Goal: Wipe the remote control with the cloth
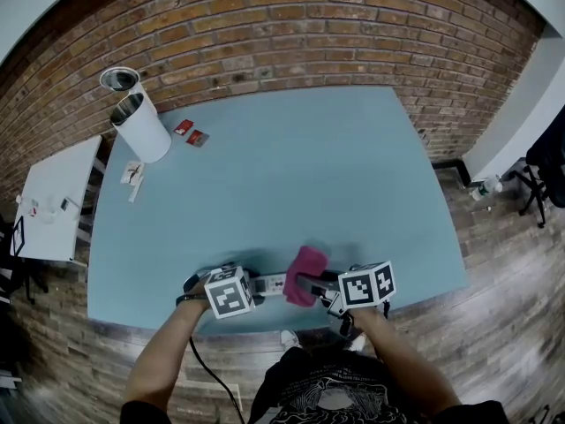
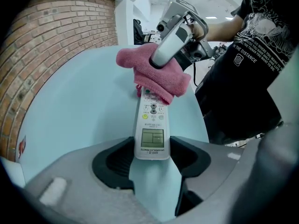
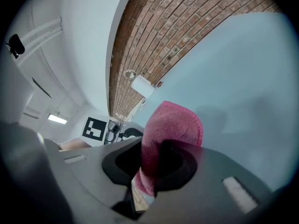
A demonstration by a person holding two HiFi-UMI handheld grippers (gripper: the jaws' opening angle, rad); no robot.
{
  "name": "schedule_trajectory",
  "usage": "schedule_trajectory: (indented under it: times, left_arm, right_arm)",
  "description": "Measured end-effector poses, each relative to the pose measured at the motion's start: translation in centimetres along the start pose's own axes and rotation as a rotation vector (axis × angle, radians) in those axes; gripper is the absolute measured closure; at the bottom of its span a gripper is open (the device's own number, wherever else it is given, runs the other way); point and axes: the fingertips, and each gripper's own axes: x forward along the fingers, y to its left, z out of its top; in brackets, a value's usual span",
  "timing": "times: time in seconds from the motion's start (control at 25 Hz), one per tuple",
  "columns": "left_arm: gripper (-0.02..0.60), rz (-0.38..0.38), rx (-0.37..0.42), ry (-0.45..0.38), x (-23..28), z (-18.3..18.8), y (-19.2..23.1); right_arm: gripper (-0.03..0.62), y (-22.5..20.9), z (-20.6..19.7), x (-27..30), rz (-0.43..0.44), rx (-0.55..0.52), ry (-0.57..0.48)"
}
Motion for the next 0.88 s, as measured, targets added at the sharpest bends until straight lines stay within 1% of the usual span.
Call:
schedule_trajectory:
  times: [0.16, 0.28, 0.4, 0.52, 0.6, 0.68, 0.84, 0.88]
  left_arm:
    - [0.333, -0.001, -0.001, 0.006, 0.0, 0.0, 0.0]
    - [0.331, 0.002, -0.012, -0.005, -0.2, 0.1, 0.0]
    - [0.331, 0.021, -0.038, -0.033, -0.4, 0.1, -0.2]
    - [0.330, 0.034, -0.086, -0.077, -1.1, 0.0, -0.3]
    - [0.331, 0.054, -0.125, -0.122, -2.1, 0.4, 0.0]
    - [0.331, 0.083, -0.173, -0.184, -3.2, 1.0, 0.2]
    - [0.336, 0.152, -0.276, -0.349, -5.4, 3.8, 0.5]
    - [0.354, 0.170, -0.291, -0.394, -5.9, 4.8, 0.5]
  right_arm:
    - [0.537, -0.7, -0.1, -0.9, -0.012, 0.010, -0.013]
    - [0.537, -0.7, -0.1, -1.1, -0.011, 0.013, -0.021]
    - [0.537, -0.7, -0.2, -1.3, -0.008, 0.013, -0.030]
    - [0.537, -0.6, -0.2, -1.4, 0.000, 0.017, -0.040]
    - [0.537, -0.4, -0.2, -1.5, 0.007, 0.020, -0.049]
    - [0.537, -0.3, -0.1, -1.6, 0.011, 0.020, -0.062]
    - [0.537, 0.0, 0.6, -2.7, 0.000, -0.002, -0.111]
    - [0.537, 0.2, 1.1, -3.1, -0.009, -0.016, -0.129]
